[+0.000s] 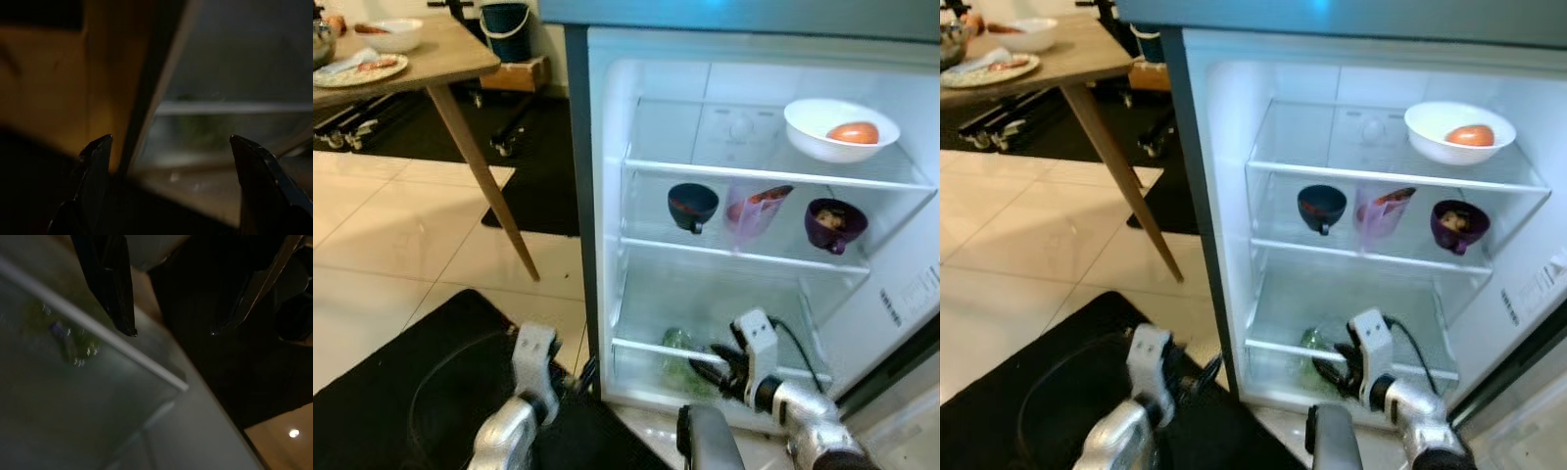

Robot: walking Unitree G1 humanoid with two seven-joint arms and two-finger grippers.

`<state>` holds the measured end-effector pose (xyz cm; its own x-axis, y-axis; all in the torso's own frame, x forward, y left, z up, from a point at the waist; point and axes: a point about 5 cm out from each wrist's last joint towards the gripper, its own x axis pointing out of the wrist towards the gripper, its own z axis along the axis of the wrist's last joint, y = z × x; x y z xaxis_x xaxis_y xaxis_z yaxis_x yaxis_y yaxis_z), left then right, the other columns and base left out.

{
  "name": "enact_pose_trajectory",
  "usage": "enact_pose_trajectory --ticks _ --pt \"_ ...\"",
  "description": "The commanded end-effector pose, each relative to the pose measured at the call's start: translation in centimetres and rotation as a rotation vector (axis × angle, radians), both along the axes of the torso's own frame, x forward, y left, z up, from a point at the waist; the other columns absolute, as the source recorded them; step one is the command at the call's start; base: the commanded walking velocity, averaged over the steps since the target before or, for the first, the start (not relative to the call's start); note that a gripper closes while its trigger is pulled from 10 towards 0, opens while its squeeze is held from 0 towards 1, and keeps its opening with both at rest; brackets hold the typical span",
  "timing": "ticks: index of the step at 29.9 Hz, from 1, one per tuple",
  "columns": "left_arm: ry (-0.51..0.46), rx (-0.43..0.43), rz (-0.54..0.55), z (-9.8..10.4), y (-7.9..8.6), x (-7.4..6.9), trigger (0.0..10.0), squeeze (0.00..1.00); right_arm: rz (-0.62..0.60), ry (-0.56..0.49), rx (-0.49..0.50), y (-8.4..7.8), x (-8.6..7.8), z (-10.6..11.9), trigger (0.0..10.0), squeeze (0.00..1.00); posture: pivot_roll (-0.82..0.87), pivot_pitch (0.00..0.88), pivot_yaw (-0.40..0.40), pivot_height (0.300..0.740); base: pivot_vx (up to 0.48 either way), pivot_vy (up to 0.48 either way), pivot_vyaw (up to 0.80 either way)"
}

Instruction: Restocking fridge

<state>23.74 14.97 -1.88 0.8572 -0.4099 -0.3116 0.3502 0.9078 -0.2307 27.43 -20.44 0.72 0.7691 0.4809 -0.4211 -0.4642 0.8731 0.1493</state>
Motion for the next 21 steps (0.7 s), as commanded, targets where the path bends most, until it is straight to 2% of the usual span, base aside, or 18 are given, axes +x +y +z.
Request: enact_pose_trajectory --ticks 1,2,4,5,6,9,12,21 --pt "0.045 0.036 0.034 -1.0 1.2 -0.9 10.0 0.00 -0.029 0.034 0.013 0.0 -0.4 -0.7 10.0 0.00 -0.05 0.009 -0.014 0.554 0.000 0.000 0.00" --pt "0.045 0.036 0.034 -1.0 1.2 -0.9 10.0 0.00 -0.029 0.034 0.013 0.0 -0.4 -0.7 10.0 0.00 -0.05 0.009 -0.014 0.554 0.000 0.000 0.00" --pt "0.153 0.067 0.129 -2.7 3.3 -2.9 10.0 0.00 -0.082 0.099 0.021 -0.3 -1.5 -1.9 10.0 0.00 -0.05 0.000 -0.020 0.564 0.000 0.000 0.00" --pt "0.153 0.067 0.129 -2.7 3.3 -2.9 10.0 0.00 -0.082 0.099 0.021 -0.3 -1.5 -1.9 10.0 0.00 -0.05 0.000 -0.020 0.564 0.000 0.000 0.00" --pt "0.188 0.069 0.169 -3.3 4.0 -3.6 10.0 0.00 -0.103 0.125 0.014 -0.5 -2.0 -2.5 10.0 0.00 -0.04 0.000 -0.022 0.569 0.000 0.000 0.00" --pt "0.224 0.067 0.221 -3.8 4.9 -4.4 10.0 0.00 -0.133 0.169 0.003 -0.7 -2.9 -3.3 10.0 0.00 -0.04 0.000 -0.022 0.579 0.000 0.000 0.00" --pt "0.228 0.071 0.264 -3.9 5.4 -4.5 10.0 0.00 -0.171 0.219 -0.004 -0.8 -3.9 -4.3 10.0 0.00 -0.04 0.002 -0.026 0.599 0.000 0.000 0.00" --pt "0.209 0.083 0.289 -3.6 6.2 -4.1 10.0 0.00 -0.177 0.213 0.011 -0.7 -4.0 -4.4 10.0 0.00 -0.05 0.007 -0.017 0.634 0.000 0.000 0.00"
